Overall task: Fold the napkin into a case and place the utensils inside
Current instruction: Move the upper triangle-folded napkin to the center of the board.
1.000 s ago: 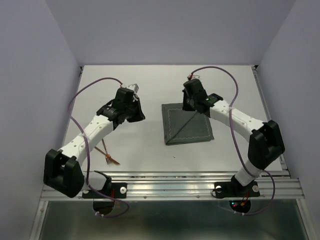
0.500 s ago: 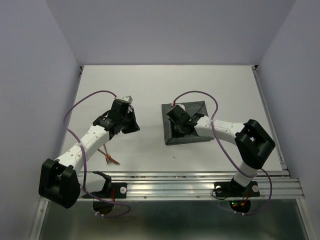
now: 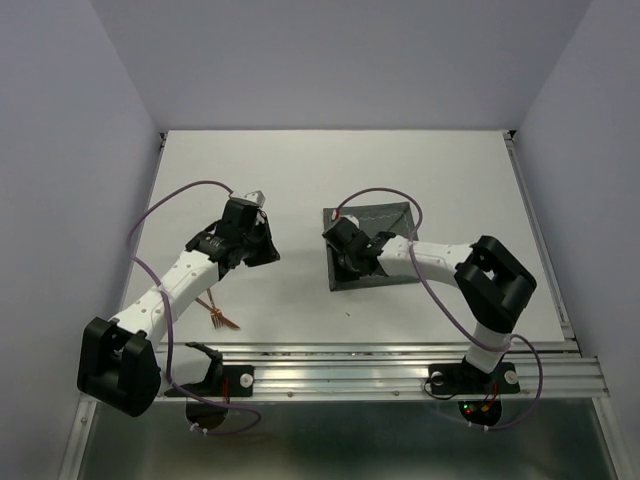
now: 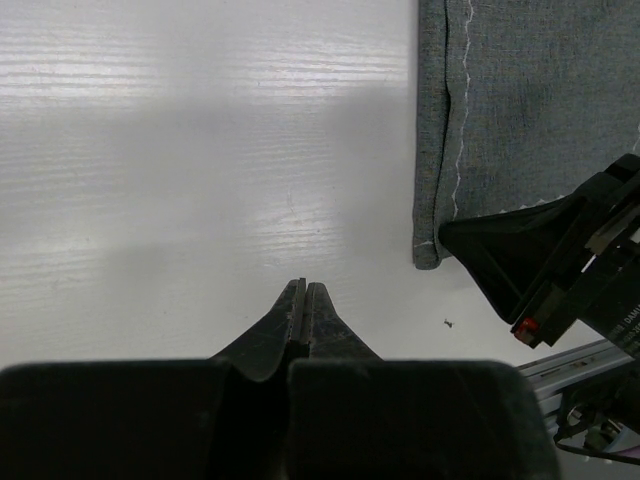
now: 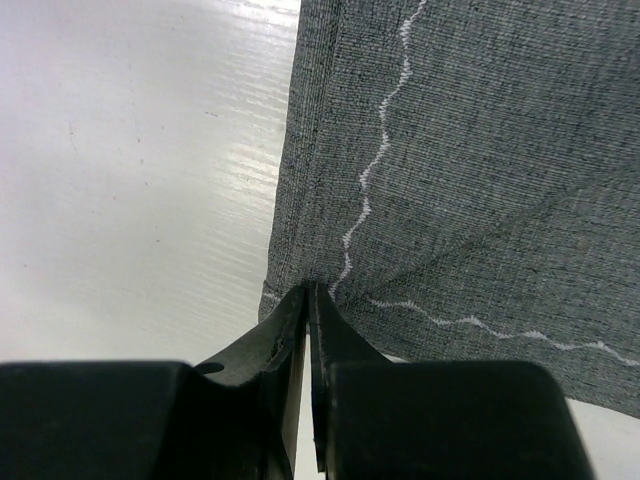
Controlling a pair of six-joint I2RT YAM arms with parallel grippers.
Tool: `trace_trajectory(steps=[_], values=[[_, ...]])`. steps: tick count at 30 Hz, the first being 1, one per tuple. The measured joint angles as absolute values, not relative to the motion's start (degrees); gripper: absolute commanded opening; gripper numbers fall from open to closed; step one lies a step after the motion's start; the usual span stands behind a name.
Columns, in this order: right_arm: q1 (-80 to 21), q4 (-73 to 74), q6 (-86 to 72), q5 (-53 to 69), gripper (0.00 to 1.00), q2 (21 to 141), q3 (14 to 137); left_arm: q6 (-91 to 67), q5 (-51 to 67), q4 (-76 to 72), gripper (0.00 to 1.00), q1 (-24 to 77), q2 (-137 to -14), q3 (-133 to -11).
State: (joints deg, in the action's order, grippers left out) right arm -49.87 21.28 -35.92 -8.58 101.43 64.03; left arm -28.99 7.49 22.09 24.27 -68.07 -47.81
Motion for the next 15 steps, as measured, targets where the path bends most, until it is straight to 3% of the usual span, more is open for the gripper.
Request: trace_trajectory(steps=[10,15], values=[[-50.35,19.44,-36.51,-7.75,0.11,103.59,64.03,-29.08,8.21,20.71,0.0,24.27,-68.07,-46.92],[-50.61,20.53,-36.14,-9.89,0.17,102.91,64.18,-29.26,8.38,20.36,0.0,24.27,-68.01,-45.84]])
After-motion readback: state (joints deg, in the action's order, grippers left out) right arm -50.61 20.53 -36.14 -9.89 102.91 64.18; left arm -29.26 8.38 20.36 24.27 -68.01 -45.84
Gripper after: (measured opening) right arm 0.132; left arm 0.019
